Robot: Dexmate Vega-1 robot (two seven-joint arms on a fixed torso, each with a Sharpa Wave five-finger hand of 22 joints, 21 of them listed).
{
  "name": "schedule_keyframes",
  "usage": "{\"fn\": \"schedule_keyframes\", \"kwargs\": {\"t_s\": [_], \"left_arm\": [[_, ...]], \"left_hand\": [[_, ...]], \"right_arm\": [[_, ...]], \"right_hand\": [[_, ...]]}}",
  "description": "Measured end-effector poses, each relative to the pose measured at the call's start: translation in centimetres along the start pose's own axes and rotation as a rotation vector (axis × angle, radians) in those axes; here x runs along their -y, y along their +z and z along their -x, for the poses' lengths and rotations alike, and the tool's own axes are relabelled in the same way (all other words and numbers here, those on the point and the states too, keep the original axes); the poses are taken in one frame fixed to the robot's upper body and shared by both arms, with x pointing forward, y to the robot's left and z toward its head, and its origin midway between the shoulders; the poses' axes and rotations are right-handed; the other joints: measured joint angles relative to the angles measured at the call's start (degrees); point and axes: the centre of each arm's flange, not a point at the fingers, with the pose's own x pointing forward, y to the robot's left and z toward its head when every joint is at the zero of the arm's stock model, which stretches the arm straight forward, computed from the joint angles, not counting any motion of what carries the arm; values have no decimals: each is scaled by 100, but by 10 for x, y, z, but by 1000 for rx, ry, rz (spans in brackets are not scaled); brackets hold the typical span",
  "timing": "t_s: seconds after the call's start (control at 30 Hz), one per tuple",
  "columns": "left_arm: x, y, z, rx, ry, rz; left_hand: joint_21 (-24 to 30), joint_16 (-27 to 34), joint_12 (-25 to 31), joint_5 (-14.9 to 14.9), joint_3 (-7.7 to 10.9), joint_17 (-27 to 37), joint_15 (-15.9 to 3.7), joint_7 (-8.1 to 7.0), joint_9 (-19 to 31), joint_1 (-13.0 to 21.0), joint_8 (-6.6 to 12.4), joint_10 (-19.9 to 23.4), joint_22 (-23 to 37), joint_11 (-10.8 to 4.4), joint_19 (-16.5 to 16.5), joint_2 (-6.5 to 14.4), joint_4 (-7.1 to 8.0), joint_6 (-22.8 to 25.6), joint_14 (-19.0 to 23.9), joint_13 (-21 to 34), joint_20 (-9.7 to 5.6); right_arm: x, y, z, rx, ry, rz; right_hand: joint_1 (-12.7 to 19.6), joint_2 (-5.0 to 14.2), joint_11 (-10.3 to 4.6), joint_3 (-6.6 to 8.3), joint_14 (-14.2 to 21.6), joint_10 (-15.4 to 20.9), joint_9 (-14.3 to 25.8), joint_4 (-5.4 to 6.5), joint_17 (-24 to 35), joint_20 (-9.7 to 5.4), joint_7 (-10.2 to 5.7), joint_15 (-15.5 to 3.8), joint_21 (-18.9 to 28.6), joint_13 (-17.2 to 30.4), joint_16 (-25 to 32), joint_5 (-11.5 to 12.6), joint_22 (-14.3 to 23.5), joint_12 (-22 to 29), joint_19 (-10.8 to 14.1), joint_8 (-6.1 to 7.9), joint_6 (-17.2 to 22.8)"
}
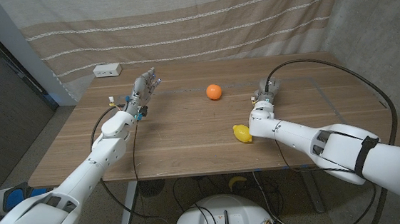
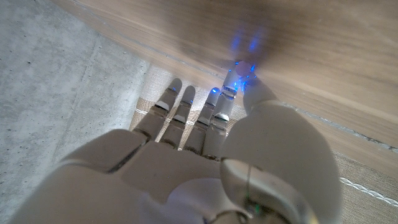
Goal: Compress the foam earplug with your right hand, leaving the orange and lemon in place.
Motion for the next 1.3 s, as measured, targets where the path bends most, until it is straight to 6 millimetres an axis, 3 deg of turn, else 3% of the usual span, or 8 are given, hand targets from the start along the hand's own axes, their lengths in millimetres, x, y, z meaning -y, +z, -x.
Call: {"fn": "schedule_keyframes", "kwargs": {"t_s": [0.8,1.3], "left_arm": [[-3,-2,0,1,-1,4],[-3,-1,-1,5,-4,4]], "left_hand": [[0,0,0,0,-24,0,0,0,0,0,0,-21,0,21,0,0,-24,0,0,0,0],[0,0,0,0,-23,0,0,0,0,0,0,-21,0,21,0,0,-23,0,0,0,0]], "right_arm": [[17,-8,0,38,-135,-104],[32,-14,-2,31,-119,-289]], "right_hand": [[59,-62,92,214,276,255,-51,25,-162,-9,102,-9,22,24,-132,87,0,55,135,1,101],[19,-102,154,285,337,316,-7,48,-228,14,102,-10,22,52,-177,134,0,54,158,45,100]]}}
